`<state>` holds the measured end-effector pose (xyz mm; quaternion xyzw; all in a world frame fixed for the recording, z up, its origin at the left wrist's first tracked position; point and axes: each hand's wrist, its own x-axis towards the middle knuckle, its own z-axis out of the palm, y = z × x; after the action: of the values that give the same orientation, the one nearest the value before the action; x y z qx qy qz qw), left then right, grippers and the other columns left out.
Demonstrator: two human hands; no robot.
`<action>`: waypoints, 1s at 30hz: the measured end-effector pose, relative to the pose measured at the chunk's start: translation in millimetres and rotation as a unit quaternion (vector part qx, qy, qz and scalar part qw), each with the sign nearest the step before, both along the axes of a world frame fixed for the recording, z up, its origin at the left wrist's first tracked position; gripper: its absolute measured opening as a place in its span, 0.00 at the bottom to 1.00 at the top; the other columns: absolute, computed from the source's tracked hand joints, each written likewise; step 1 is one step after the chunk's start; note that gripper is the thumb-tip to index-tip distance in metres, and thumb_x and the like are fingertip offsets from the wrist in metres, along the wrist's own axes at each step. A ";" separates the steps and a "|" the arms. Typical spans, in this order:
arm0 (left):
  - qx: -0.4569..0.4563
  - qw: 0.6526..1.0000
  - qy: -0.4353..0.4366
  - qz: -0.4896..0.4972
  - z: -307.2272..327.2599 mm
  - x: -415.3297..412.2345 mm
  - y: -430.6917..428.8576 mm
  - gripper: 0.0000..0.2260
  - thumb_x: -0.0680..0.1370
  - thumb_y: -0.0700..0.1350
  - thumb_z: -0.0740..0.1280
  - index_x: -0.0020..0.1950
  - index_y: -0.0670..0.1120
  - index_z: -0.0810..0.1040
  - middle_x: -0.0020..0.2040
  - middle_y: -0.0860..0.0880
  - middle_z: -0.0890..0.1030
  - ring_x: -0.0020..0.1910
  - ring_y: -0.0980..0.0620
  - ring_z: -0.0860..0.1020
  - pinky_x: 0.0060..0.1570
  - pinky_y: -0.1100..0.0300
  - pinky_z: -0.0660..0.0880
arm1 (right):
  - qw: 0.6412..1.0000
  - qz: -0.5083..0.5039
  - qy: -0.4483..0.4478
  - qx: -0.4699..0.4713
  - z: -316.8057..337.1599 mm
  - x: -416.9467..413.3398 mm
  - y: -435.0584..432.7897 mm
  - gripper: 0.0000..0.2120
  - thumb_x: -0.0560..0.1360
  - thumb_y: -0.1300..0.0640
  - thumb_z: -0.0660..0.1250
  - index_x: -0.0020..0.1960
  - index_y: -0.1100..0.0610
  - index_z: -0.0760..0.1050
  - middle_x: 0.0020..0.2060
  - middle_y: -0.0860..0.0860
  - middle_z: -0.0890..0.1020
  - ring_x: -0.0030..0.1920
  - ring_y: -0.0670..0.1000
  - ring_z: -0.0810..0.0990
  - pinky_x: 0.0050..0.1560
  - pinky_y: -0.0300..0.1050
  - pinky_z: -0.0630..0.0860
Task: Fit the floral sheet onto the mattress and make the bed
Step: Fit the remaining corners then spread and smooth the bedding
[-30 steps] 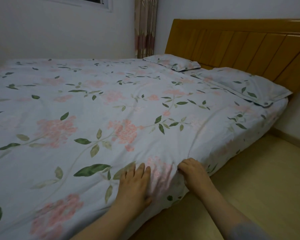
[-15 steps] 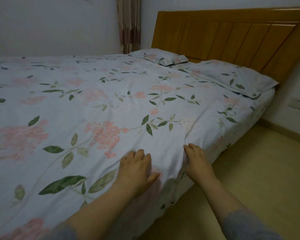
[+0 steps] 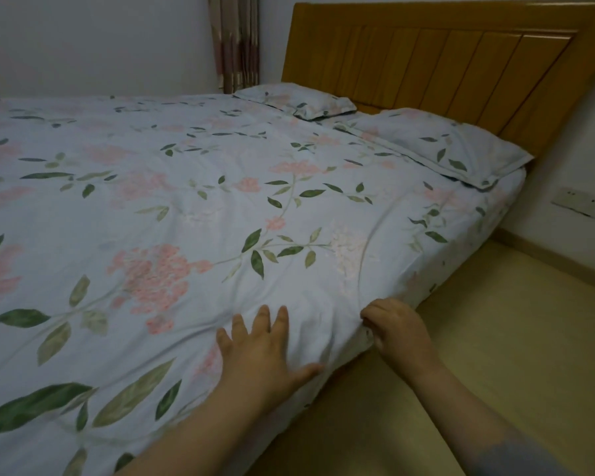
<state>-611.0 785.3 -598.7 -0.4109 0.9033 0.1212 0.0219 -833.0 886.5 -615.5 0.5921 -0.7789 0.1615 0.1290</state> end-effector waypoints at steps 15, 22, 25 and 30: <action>-0.011 1.000 -0.016 0.002 -28.7 -74.7 -30.4 0.45 0.64 0.79 0.49 0.74 0.62 0.35 0.77 0.51 0.34 0.73 0.32 0.34 0.66 0.30 0.36 | 0.976 -0.087 -0.142 0.143 -5.9 -57.9 -37.9 0.30 0.78 0.35 0.47 0.77 0.42 0.44 0.77 0.46 0.42 0.76 0.54 0.38 0.74 0.59 0.43; -0.057 0.997 -0.045 0.001 -41.4 -76.8 -19.4 0.50 0.65 0.73 0.60 0.73 0.59 0.30 0.75 0.48 0.29 0.70 0.29 0.30 0.63 0.27 0.34 | 0.886 -0.362 -0.223 0.185 -58.3 -92.4 15.1 0.25 0.80 0.43 0.45 0.64 0.54 0.72 0.65 0.56 0.73 0.65 0.60 0.69 0.67 0.56 0.65; -0.053 0.997 -0.052 0.002 -37.6 -78.1 -17.1 0.50 0.67 0.68 0.63 0.73 0.58 0.30 0.75 0.48 0.29 0.70 0.29 0.31 0.64 0.27 0.35 | 0.936 -0.241 -0.239 0.091 -47.4 -73.2 2.6 0.28 0.80 0.42 0.48 0.77 0.52 0.52 0.76 0.54 0.53 0.75 0.60 0.52 0.75 0.56 0.52; -0.032 0.997 -0.066 -0.008 -27.9 -74.3 -10.5 0.50 0.69 0.60 0.68 0.74 0.56 0.30 0.76 0.49 0.31 0.72 0.32 0.33 0.68 0.32 0.37 | 0.978 -0.128 -0.157 0.049 -2.7 -40.2 -70.5 0.33 0.78 0.35 0.46 0.75 0.43 0.34 0.76 0.48 0.34 0.75 0.53 0.33 0.74 0.56 0.40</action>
<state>-685.2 774.9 -626.6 -0.4115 0.9064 0.0647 0.0696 -873.1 816.0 -618.2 0.4599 -0.8660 0.1963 -0.0049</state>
